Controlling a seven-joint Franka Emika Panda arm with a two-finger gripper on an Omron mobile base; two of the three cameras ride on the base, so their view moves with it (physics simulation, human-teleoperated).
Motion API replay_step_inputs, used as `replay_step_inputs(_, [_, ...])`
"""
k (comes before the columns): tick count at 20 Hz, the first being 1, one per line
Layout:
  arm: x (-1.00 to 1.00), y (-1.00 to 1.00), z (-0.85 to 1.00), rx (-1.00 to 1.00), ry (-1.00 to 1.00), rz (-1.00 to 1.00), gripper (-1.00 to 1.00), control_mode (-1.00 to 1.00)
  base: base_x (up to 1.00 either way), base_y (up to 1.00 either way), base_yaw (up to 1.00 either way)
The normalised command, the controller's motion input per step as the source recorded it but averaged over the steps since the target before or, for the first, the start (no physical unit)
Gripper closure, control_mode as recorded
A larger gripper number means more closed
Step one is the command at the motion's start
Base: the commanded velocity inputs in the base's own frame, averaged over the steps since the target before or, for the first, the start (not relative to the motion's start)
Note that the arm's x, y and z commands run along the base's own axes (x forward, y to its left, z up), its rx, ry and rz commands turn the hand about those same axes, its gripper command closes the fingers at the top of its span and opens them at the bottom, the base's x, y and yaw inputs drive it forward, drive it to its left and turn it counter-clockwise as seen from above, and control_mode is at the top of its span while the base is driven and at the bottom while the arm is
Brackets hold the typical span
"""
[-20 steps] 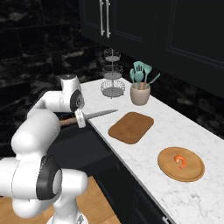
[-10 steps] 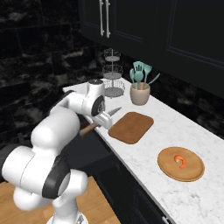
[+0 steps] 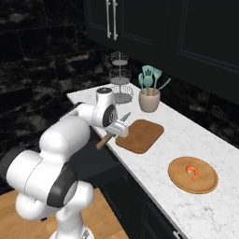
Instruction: Pick up the knife from the drawer and place it on the cutting board. Then place the meat from the plate to the cutting board.
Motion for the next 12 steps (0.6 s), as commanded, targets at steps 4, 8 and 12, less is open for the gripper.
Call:
replay_step_inputs(4, [0.23, -0.25, -0.09, 0.00, -0.04, 0.02, 1.00, -1.00, 0.00, 0.00, 0.00])
replay_step_inputs(8, [0.18, -0.30, -0.08, 0.00, -0.02, 0.00, 1.00, -1.00, 0.00, 0.00, 0.00])
replay_step_inputs(12, [0.17, -0.07, 0.00, 0.00, 0.00, 0.00, 1.00, -1.00, 0.00, 0.00, 0.00])
